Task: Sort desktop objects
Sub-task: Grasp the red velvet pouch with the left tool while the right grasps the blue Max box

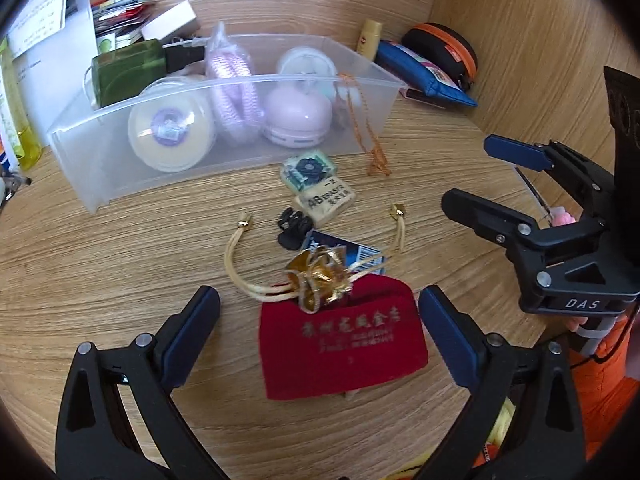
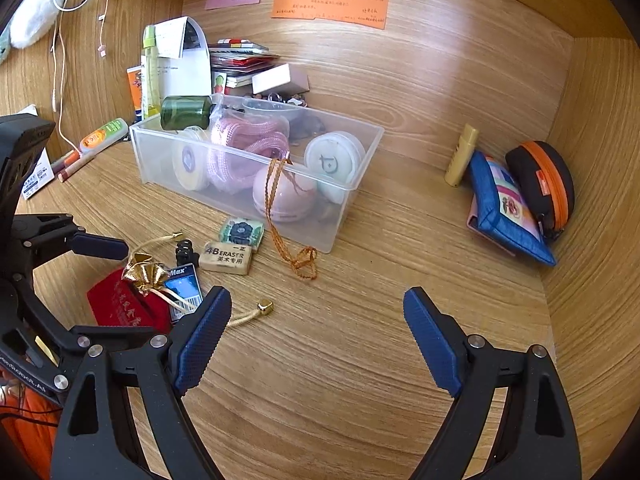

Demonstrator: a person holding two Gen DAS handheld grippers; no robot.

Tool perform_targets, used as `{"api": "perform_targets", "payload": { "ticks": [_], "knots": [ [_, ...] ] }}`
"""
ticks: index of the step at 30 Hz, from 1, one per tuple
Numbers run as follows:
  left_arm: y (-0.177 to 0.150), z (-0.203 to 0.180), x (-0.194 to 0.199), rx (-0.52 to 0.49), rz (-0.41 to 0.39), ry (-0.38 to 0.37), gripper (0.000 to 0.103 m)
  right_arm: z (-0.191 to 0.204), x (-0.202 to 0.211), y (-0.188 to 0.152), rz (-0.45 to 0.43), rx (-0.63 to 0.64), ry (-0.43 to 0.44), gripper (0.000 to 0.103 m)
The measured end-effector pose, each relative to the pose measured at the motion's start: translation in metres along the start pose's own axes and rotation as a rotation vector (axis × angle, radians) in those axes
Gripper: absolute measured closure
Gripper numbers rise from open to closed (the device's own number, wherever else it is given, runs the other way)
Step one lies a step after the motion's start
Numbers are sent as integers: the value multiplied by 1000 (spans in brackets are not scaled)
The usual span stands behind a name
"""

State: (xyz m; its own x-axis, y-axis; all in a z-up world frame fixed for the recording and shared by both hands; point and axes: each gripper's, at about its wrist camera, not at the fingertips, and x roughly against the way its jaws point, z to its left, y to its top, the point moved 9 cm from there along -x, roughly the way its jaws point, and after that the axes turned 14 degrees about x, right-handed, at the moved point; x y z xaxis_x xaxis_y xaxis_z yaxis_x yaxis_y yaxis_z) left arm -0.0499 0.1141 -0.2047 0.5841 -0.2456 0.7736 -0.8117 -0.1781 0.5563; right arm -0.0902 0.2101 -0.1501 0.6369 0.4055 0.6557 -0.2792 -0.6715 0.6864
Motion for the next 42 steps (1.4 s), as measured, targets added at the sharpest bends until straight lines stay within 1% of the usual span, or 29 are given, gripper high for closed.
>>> {"api": "perform_targets", "payload": {
  "ticks": [2, 3, 5, 6, 7, 8, 11, 13, 14, 18, 23, 28, 29, 31, 32, 33, 37, 39, 40, 42],
  "knots": [
    [-3, -3, -3, -42, -12, 15, 2, -1, 0, -1, -1, -7, 7, 17],
    [-6, -5, -5, -81, -18, 37, 3, -1, 0, -1, -2, -10, 11, 17],
    [-8, -6, -6, -122, -41, 66, 10, -1, 0, -2, 0, -14, 10, 17],
    [-10, -7, -4, -146, -56, 78, 19, -1, 0, -3, 0, -15, 12, 17],
    [-11, -8, -2, -155, -56, 63, 28, 0, 0, -3, 0, -15, 14, 17],
    [-11, -8, 0, -157, -52, 56, 29, 1, 0, -4, 1, -14, 15, 17],
    [-8, -1, 5, -142, -72, 53, 34, 3, -1, -5, 5, -9, 20, 17],
    [-3, 6, 9, -118, -81, 46, 40, 7, -2, -6, 7, -7, 33, 17],
    [-1, 8, 11, -107, -87, 42, 40, 10, -2, -6, 7, -3, 42, 17],
    [13, 19, 27, -70, -157, 48, 44, 21, -2, -5, 5, 23, 67, 17],
    [30, 35, 51, -22, -237, 50, 44, 40, -7, -2, 5, 63, 113, 17],
    [39, 55, 70, 28, -289, 57, 44, 63, -18, 4, 18, 101, 176, 19],
    [40, 58, 73, 38, -296, 56, 44, 67, -20, 6, 23, 112, 184, 20],
    [41, 64, 76, 51, -305, 57, 44, 73, -25, 9, 34, 129, 197, 27],
    [41, 66, 77, 56, -310, 57, 44, 76, -28, 11, 43, 140, 215, 36],
    [42, 69, 78, 61, -315, 58, 44, 79, -31, 12, 53, 146, 228, 42],
    [42, 74, 78, 72, -320, 55, 44, 87, -41, 14, 90, 165, 268, 49],
    [42, 75, 79, 71, -326, 58, 44, 91, -44, 15, 98, 169, 289, 59],
    [42, 76, 79, 71, -328, 57, 44, 93, -45, 16, 102, 170, 300, 62],
    [44, 76, 81, 76, -337, 49, 44, 95, -45, 19, 102, 179, 308, 76]
  ]
}}
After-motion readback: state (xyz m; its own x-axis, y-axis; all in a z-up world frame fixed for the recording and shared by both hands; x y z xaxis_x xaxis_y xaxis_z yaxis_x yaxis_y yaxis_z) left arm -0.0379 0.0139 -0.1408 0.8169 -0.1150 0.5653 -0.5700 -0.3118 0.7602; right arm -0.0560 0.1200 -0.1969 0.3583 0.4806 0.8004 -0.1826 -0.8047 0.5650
